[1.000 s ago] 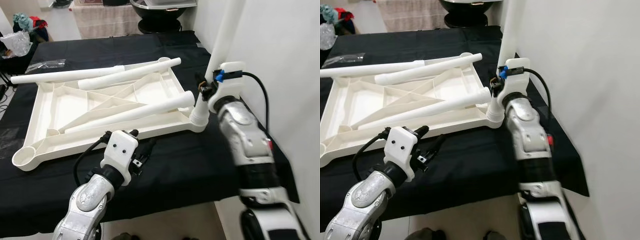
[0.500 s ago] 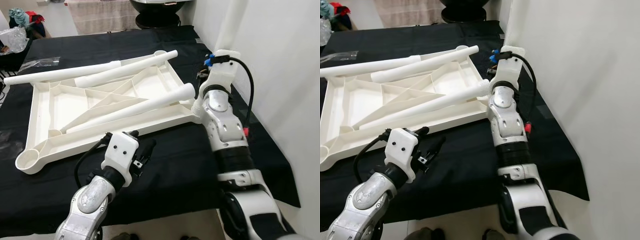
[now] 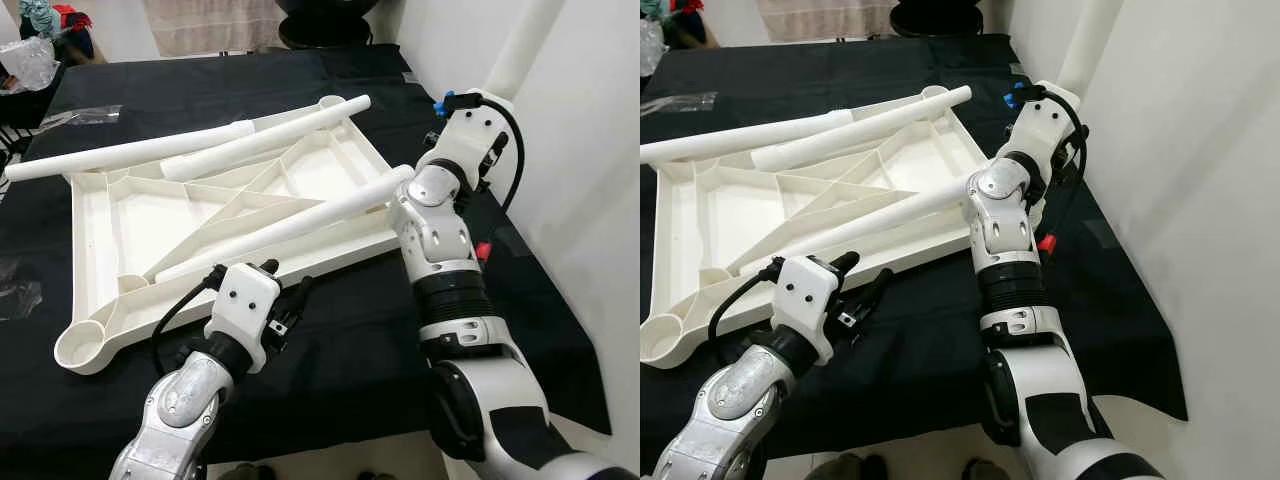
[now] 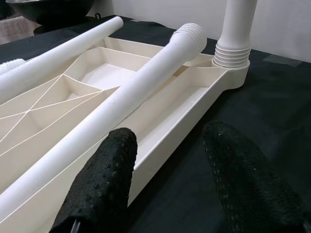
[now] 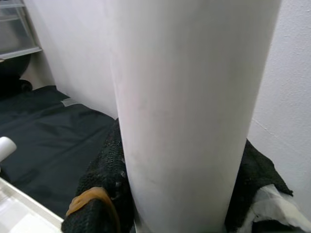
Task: Building children table
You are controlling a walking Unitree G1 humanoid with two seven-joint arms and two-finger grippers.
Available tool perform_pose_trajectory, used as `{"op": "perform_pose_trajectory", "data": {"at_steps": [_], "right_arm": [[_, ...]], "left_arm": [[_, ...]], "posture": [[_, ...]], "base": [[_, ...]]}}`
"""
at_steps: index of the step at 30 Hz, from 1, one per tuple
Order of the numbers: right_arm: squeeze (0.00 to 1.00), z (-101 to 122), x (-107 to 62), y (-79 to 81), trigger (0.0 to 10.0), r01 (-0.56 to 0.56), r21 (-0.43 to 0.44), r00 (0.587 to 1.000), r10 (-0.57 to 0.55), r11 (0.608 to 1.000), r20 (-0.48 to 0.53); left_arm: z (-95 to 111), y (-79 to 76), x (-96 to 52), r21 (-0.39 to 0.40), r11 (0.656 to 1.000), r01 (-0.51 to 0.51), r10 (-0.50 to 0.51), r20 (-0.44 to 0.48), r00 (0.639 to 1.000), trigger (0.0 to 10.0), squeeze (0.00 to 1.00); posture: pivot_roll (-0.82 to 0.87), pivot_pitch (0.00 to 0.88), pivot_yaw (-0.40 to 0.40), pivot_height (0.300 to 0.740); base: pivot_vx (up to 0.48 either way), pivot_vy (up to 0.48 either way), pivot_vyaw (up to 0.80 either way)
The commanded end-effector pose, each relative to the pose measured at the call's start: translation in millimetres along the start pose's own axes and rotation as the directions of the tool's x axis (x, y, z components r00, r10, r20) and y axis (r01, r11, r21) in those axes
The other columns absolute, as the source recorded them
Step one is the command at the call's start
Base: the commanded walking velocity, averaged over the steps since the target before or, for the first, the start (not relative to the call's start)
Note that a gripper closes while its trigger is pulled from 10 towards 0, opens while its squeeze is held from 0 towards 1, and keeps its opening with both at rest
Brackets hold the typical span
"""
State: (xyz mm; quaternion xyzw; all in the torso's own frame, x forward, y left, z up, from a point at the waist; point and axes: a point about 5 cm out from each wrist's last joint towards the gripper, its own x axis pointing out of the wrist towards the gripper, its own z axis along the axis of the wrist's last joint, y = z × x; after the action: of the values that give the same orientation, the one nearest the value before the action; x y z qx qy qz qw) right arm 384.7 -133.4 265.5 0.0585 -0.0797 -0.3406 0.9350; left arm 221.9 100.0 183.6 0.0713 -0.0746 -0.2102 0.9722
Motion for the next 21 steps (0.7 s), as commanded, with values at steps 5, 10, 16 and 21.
{"op": "perform_pose_trajectory", "data": {"at_steps": [5, 10, 16, 21], "right_arm": [[0.00, -18.6, -1.5, 1.1, 10.0, -0.018, -0.009, 0.997, 0.017, 1.000, -0.069], [1.00, -17.6, -0.9, 2.1, 10.0, -0.021, -0.016, 0.999, 0.020, 1.000, -0.049], [0.00, -10.8, -2.6, 9.0, 10.0, -0.095, -0.001, 0.995, 0.095, 0.996, -0.007], [0.00, -4.4, -1.7, 13.0, 10.0, -0.203, 0.025, 0.979, 0.202, 0.979, 0.034]], "left_arm": [[-2.4, -3.7, -2.0, -0.007, 1.000, 0.009, -0.009, -0.004, 1.000, 10.0, 0.00], [-2.4, -4.4, -2.2, -0.005, 1.000, 0.011, -0.011, -0.002, 1.000, 10.0, 0.00], [-2.1, -4.2, -1.8, -0.006, 1.000, 0.010, -0.010, -0.001, 1.000, 10.0, 0.00], [-1.8, -4.6, -1.5, -0.004, 1.000, 0.012, -0.012, 0.001, 1.000, 10.0, 0.00]], "posture": [[0.02, 0.123, -0.040, 0.740], [0.02, 0.122, -0.041, 0.740], [0.02, 0.125, -0.041, 0.740], [0.02, 0.127, -0.042, 0.740]], "base": [[0.000, 0.000, 0.00], [0.000, 0.000, 0.00], [0.000, 0.000, 0.00], [0.000, 0.000, 0.00]]}}
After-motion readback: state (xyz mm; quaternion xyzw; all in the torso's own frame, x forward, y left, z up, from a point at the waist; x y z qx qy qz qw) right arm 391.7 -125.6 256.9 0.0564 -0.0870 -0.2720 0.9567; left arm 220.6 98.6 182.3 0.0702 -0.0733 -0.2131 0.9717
